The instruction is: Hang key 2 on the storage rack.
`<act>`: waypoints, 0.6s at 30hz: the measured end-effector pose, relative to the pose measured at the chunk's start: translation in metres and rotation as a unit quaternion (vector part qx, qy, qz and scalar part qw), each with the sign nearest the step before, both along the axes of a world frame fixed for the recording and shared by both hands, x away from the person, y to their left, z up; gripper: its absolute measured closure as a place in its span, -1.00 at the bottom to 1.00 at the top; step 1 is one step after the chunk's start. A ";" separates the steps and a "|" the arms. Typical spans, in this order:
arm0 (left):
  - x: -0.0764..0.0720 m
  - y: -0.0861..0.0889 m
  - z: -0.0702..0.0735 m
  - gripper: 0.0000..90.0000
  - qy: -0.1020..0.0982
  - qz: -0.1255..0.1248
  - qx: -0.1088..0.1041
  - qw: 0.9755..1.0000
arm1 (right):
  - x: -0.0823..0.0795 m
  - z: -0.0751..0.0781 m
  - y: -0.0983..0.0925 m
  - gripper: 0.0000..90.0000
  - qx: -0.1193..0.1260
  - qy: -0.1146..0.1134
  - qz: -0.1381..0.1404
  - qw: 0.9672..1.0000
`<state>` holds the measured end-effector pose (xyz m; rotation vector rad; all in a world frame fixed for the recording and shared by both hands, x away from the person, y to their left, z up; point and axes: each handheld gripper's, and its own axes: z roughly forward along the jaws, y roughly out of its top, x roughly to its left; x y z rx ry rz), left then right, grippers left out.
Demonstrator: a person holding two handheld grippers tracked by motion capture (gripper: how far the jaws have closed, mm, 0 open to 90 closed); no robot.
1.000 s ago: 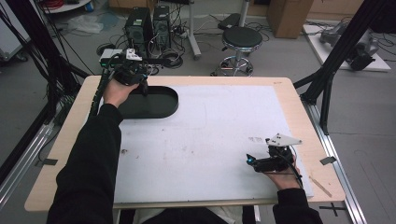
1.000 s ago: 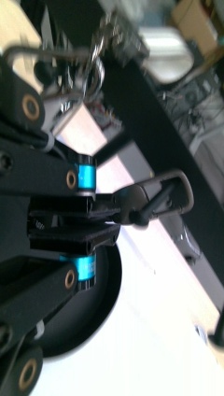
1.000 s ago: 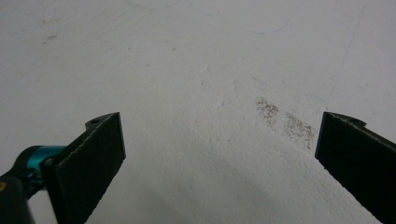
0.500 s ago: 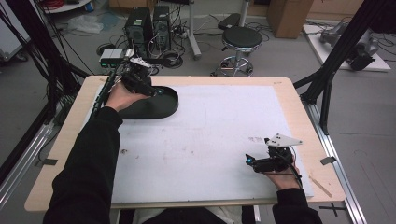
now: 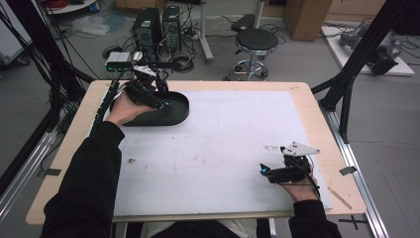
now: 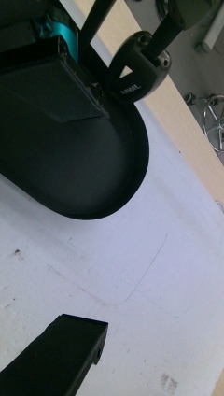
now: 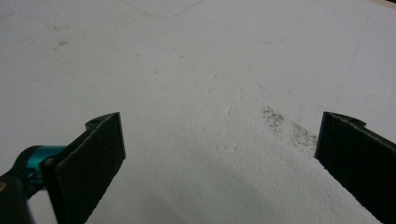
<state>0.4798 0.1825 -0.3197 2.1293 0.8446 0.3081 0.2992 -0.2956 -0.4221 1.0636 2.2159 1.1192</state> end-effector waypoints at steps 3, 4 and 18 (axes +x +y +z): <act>-0.009 0.002 -0.001 -0.96 -0.012 0.006 0.004 1.000 | 0.000 0.000 0.000 -0.98 0.000 -0.001 0.000 1.000; -0.012 0.002 -0.002 -0.96 -0.014 0.004 0.006 1.000 | 0.000 0.000 -0.001 -0.98 0.000 -0.003 0.000 1.000; -0.048 0.012 -0.007 -0.96 -0.029 0.001 -0.001 1.000 | -0.001 0.000 0.000 -0.98 0.000 -0.001 -0.001 1.000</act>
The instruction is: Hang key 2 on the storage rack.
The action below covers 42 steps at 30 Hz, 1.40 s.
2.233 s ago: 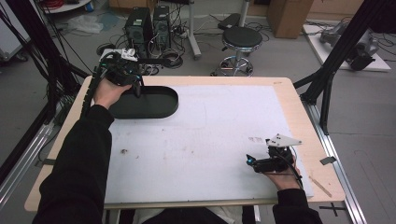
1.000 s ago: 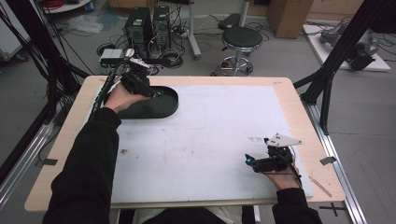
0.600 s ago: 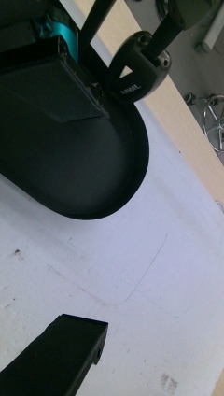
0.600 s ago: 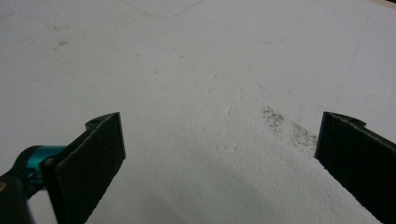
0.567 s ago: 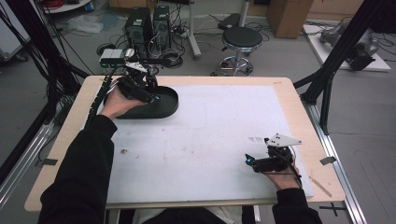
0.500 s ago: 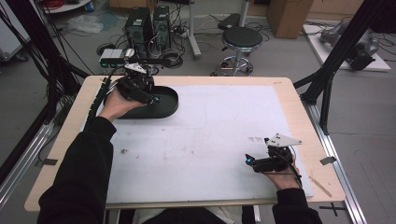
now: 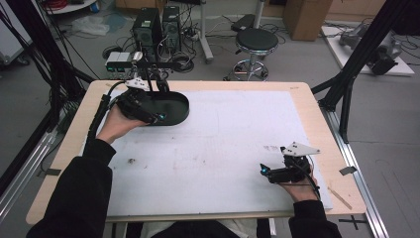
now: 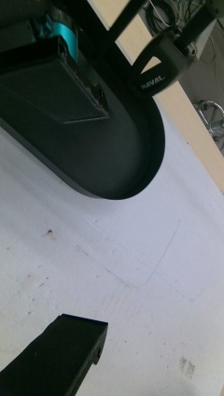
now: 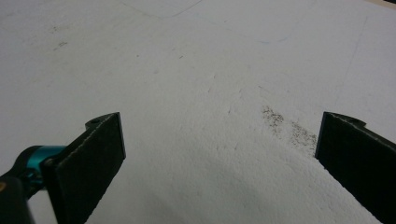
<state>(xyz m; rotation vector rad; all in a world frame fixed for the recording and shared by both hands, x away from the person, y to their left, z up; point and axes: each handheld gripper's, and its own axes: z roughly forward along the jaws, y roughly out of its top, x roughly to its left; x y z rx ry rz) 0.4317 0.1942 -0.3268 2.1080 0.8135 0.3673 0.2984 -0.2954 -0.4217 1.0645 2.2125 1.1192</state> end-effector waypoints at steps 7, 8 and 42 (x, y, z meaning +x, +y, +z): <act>-0.013 0.022 -0.008 -0.96 0.000 0.027 -0.018 0.999 | 0.000 0.000 0.000 -0.98 0.000 0.000 0.002 1.000; -0.015 0.026 -0.010 -0.96 0.000 0.032 -0.023 0.999 | 0.000 -0.001 0.000 -0.98 0.000 0.000 0.001 1.000; -0.101 0.087 -0.062 -0.96 -0.034 0.093 -0.026 0.995 | 0.002 -0.003 0.002 -0.98 -0.004 0.007 0.008 1.000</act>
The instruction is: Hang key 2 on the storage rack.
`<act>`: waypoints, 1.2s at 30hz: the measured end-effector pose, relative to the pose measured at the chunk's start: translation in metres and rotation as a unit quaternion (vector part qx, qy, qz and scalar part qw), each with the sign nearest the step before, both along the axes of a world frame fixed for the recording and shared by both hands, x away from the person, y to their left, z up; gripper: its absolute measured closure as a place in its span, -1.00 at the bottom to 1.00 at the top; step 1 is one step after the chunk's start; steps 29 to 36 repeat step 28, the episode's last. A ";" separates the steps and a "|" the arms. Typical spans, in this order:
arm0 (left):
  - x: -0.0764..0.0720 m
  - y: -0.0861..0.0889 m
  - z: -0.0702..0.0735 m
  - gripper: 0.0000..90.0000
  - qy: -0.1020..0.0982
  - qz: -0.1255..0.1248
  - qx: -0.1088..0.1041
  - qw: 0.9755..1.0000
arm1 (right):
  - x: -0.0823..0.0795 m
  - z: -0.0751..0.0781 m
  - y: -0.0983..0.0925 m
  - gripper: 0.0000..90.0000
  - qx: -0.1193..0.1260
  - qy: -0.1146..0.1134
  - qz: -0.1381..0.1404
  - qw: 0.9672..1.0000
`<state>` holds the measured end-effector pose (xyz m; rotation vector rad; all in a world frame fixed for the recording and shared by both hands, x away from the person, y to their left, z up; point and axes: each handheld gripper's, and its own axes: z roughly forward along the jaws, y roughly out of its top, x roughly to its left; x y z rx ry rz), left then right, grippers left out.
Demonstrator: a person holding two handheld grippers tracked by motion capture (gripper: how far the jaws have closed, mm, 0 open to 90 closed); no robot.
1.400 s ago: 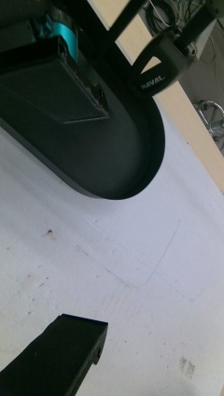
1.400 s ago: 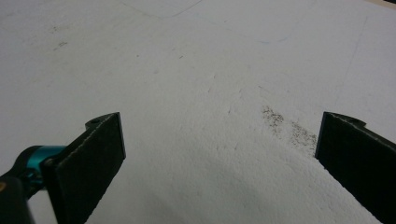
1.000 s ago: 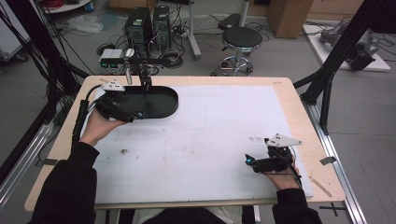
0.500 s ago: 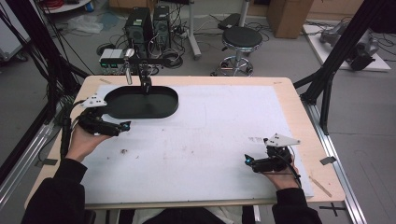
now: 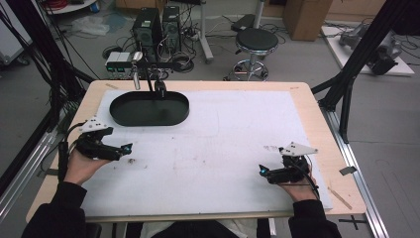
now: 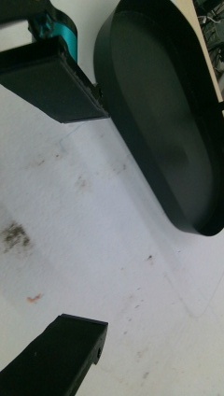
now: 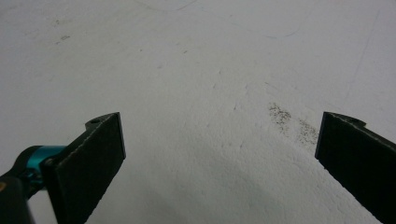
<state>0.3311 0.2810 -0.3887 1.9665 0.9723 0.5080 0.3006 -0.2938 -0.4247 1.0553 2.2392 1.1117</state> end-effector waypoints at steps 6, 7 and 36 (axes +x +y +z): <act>-0.017 0.000 -0.013 -0.96 -0.004 -0.007 -0.002 1.000 | 0.000 0.000 0.000 -0.98 -0.001 0.002 0.003 1.000; -0.019 0.001 -0.015 -0.96 -0.001 -0.008 -0.007 1.000 | 0.000 0.000 0.000 -0.98 0.000 0.002 0.003 1.000; -0.047 0.011 -0.036 -0.96 0.015 -0.038 0.024 0.999 | -0.003 -0.002 0.001 -0.98 -0.006 0.010 0.006 1.000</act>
